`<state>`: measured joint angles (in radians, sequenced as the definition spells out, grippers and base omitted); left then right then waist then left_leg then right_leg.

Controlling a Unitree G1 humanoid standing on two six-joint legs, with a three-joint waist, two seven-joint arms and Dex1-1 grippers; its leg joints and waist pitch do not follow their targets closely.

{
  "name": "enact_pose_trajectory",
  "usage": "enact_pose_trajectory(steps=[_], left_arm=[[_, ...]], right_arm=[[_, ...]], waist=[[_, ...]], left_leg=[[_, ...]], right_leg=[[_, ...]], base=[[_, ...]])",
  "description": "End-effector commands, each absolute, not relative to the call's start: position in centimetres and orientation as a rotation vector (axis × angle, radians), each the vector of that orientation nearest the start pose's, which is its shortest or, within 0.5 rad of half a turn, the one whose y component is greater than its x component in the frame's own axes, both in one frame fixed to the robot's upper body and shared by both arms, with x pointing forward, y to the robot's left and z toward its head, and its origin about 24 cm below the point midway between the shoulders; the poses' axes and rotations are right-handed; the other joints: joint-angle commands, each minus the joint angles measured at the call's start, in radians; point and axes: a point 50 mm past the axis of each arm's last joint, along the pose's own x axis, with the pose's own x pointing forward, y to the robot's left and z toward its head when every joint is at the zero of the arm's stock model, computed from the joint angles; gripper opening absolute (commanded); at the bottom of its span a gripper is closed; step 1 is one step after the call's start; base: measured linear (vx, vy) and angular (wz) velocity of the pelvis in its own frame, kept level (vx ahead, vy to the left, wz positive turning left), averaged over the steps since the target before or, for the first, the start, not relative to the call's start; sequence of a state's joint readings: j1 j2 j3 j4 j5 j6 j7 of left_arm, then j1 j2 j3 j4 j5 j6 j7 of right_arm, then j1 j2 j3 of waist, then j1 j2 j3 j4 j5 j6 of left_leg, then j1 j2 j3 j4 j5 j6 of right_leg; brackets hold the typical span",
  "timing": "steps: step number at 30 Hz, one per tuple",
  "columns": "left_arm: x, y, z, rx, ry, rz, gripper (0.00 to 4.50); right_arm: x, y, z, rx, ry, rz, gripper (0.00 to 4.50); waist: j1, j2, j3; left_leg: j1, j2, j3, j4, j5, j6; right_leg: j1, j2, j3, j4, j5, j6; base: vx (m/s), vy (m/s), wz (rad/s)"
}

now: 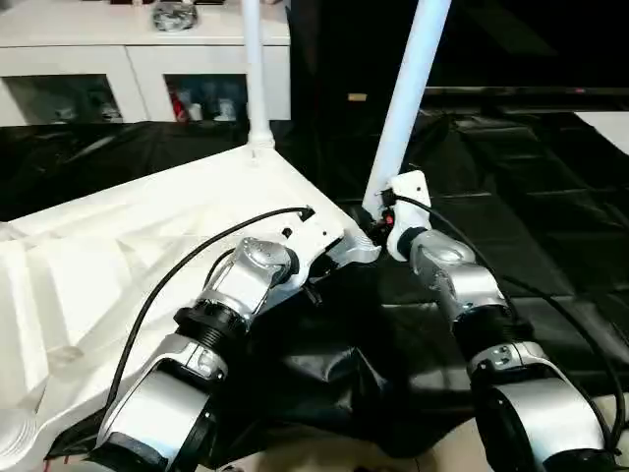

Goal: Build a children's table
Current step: Insert table leg to table base

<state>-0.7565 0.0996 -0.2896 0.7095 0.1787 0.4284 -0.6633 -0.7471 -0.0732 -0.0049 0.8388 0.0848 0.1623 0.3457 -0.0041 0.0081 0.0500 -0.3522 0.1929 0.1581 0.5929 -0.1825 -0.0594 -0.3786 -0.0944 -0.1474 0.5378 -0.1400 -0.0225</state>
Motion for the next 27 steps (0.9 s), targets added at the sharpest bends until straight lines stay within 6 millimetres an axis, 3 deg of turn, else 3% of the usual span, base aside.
enact_pose_trajectory(steps=[1,2,3,6,9,15,18,20,23,27], left_arm=[[36.0,5.5,7.8,0.479,0.422,-0.85,0.0],[36.0,5.5,7.9,0.481,0.406,-0.861,0.0],[36.1,5.6,8.0,0.476,0.396,-0.858,0.0],[36.2,5.7,8.3,0.467,0.37,-0.869,0.0],[36.2,5.9,8.6,0.482,0.347,-0.886,0.0],[35.8,6.3,8.4,0.497,0.337,-0.93,0.0],[35.7,6.5,8.3,0.503,0.334,-0.944,0.0],[35.6,6.5,8.3,0.507,0.33,-0.953,0.0],[35.7,6.5,8.3,0.51,0.329,-0.961,0.0],[35.7,6.6,8.3,0.513,0.325,-0.969,0.0]], right_arm=[[34.7,-7.6,1.8,0.057,0.49,0.558,1.88],[34.9,-7.7,2.1,0.085,0.481,0.552,2.23],[35.1,-7.8,2.3,0.092,0.473,0.551,2.23],[35.4,-8.1,2.7,0.102,0.46,0.544,2.63],[35.8,-8.4,3.2,0.097,0.442,0.542,2.74],[36.5,-9.0,4.3,0.091,0.396,0.546,3.32],[36.8,-9.3,4.7,0.089,0.378,0.54,3.55],[37.0,-9.6,5.0,0.071,0.364,0.53,3.75],[37.2,-10.0,5.4,0.051,0.349,0.529,3.75],[37.3,-10.3,5.6,0.036,0.337,0.549,3.75]], waist=[[-0.015,0.016,-0.05],[-0.017,0.017,-0.05],[-0.02,0.017,-0.05],[-0.025,0.014,-0.05],[-0.024,0.012,-0.054],[-0.012,0.014,-0.059],[-0.006,0.015,-0.065],[0.004,0.014,-0.073],[0.021,0.013,-0.078],[0.032,0.018,-0.078]], left_leg=[[0.022,0.038,-0.031,-0.084,-0.566,-0.003],[0.029,0.037,-0.03,-0.084,-0.589,-0.008],[0.029,0.035,-0.03,-0.084,-0.588,-0.008],[0.021,0.033,-0.029,-0.084,-0.57,-0.005],[0.013,0.033,-0.029,-0.082,-0.526,0.004],[0.001,0.037,-0.018,-0.082,-0.436,0.015],[-0.009,0.037,-0.014,-0.079,-0.369,0.026],[-0.016,0.039,-0.008,-0.073,-0.267,0.044],[-0.019,0.038,-0.002,-0.066,-0.177,0.07],[-0.017,0.041,0.0,-0.064,-0.139,0.087]], right_leg=[[0.02,-0.06,0.024,-0.095,-0.581,-0.06],[0.014,-0.063,0.028,-0.096,-0.566,-0.075],[0.015,-0.064,0.028,-0.096,-0.566,-0.08],[0.019,-0.07,0.03,-0.095,-0.58,-0.083],[0.024,-0.075,0.034,-0.093,-0.583,-0.083],[0.023,-0.073,0.054,-0.069,-0.452,-0.156],[0.031,-0.076,0.059,-0.059,-0.394,-0.175],[0.034,-0.072,0.064,-0.039,-0.263,-0.213],[0.039,-0.07,0.067,-0.021,-0.158,-0.247],[0.038,-0.067,0.066,-0.015,-0.132,-0.255]], base=[[0.0,0.0,0.0],[0.0,0.0,0.0],[0.0,0.0,0.0],[0.0,0.0,0.0],[0.0,0.0,0.0],[0.0,0.0,0.0],[0.0,0.0,0.0],[0.0,0.0,0.0],[0.0,0.0,0.0],[0.0,0.0,0.0]])
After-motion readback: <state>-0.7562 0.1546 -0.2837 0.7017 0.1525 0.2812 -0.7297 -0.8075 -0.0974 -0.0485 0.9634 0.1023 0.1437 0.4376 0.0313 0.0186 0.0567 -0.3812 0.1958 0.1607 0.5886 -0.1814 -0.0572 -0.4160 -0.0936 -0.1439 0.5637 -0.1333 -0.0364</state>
